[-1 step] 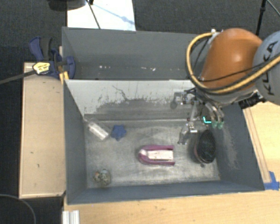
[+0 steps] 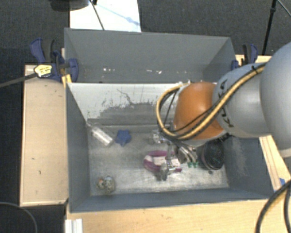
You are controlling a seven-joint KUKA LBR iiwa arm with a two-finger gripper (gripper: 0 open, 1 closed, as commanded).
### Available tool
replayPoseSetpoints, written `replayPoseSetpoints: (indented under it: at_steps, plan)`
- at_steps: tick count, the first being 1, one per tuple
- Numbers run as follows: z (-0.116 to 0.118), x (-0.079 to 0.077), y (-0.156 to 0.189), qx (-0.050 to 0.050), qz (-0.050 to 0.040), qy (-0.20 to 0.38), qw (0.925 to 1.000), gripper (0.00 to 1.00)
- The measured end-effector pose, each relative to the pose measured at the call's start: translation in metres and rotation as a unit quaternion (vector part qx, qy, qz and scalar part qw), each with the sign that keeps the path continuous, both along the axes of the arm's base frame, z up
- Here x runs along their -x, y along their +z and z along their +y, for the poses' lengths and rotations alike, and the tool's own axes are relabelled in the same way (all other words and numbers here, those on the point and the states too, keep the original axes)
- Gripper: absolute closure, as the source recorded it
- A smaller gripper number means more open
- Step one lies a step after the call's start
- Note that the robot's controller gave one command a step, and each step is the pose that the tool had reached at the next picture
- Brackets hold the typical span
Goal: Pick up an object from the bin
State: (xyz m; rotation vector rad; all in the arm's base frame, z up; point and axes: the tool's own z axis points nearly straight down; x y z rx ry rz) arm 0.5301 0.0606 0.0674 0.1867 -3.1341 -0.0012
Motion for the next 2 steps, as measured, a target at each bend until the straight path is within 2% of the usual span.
replayPoseSetpoints:
  at_steps: [1, 2]
  plan:
    - [-0.001, -0.001, 0.004, 0.000, 0.0008, -0.002, 1.0000, 1.00]
    - [-0.011, -0.004, 0.137, 0.000, -0.0057, -0.017, 0.9998, 1.00]
